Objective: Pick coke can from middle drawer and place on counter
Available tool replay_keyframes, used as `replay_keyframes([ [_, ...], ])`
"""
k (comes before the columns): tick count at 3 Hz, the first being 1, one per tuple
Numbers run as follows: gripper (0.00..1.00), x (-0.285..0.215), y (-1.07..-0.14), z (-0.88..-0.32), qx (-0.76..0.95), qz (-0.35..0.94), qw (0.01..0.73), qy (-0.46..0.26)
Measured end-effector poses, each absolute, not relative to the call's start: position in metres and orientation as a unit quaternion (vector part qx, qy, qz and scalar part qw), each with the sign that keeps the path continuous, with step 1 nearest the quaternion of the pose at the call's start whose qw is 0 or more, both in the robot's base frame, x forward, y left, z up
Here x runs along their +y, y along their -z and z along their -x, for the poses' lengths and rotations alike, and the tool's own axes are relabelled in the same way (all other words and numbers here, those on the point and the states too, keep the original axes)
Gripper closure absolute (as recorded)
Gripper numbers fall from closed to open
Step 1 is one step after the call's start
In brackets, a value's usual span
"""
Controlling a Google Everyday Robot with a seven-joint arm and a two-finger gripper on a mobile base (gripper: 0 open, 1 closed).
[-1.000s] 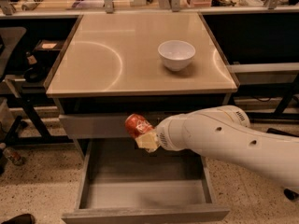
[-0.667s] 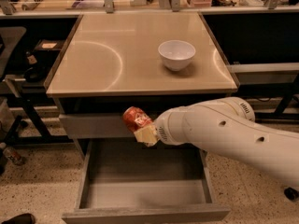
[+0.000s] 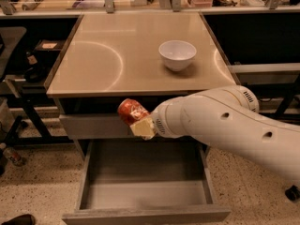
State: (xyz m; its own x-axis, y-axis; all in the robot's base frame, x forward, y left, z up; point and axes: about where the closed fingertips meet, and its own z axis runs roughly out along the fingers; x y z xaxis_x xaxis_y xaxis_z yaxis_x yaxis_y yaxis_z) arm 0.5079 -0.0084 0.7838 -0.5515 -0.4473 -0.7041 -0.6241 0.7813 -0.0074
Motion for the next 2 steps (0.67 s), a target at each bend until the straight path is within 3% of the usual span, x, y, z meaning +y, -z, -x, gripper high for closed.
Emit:
replay_keyframes([
  [2, 1.00, -0.010, -0.861, -0.532, 0.842, 0.308, 0.434, -0.090],
])
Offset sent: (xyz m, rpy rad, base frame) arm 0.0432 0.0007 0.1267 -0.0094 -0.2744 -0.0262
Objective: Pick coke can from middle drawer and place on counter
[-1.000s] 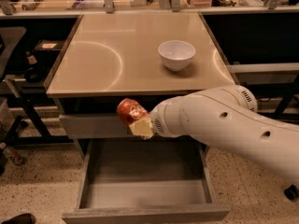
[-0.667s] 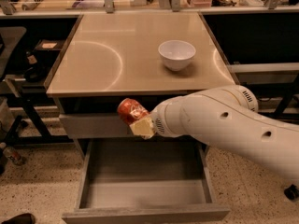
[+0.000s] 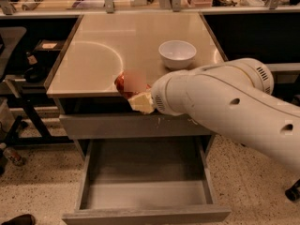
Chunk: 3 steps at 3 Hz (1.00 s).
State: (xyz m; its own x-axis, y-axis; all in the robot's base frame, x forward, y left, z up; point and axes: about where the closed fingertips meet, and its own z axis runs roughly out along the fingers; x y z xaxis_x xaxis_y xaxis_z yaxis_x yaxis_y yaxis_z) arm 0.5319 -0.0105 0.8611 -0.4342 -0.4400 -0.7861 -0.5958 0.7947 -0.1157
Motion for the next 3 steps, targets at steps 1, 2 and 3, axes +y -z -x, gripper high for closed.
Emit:
replay_keyframes([
  [1, 1.00, -0.010, -0.863, -0.533, 0.841, 0.308, 0.436, -0.089],
  [2, 1.00, -0.009, -0.868, -0.546, 0.840, 0.308, 0.437, -0.092],
  [3, 1.00, 0.001, -0.878, -0.581, 0.837, 0.315, 0.438, -0.095],
])
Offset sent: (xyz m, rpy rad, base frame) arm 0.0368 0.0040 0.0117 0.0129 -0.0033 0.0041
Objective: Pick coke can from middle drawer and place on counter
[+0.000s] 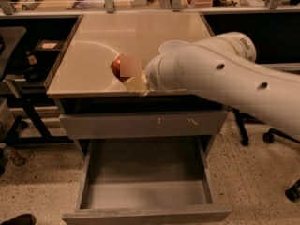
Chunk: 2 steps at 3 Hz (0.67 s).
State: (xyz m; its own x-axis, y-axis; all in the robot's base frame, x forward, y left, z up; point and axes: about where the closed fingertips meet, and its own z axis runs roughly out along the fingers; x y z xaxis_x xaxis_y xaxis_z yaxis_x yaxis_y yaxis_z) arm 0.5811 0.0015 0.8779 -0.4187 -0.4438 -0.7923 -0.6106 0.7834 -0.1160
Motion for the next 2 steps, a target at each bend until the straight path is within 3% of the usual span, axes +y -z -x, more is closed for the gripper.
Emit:
replay_keyframes([
  [2, 1.00, 0.037, -0.882, -0.642, 0.830, 0.349, 0.423, -0.105],
])
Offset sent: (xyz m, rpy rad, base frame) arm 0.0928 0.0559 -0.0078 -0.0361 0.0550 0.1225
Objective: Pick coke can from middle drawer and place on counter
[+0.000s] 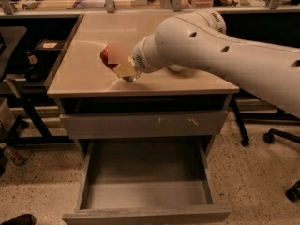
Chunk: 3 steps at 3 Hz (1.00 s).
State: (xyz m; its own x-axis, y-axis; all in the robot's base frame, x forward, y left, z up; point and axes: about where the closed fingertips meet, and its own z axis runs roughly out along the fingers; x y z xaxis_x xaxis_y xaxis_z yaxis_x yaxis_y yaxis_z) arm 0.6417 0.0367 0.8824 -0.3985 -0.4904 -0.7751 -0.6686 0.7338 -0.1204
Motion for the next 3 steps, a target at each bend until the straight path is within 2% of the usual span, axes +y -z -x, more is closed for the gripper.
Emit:
replay_keyframes([
  [3, 1.00, 0.099, -0.849, -0.682, 0.816, 0.415, 0.383, -0.128],
])
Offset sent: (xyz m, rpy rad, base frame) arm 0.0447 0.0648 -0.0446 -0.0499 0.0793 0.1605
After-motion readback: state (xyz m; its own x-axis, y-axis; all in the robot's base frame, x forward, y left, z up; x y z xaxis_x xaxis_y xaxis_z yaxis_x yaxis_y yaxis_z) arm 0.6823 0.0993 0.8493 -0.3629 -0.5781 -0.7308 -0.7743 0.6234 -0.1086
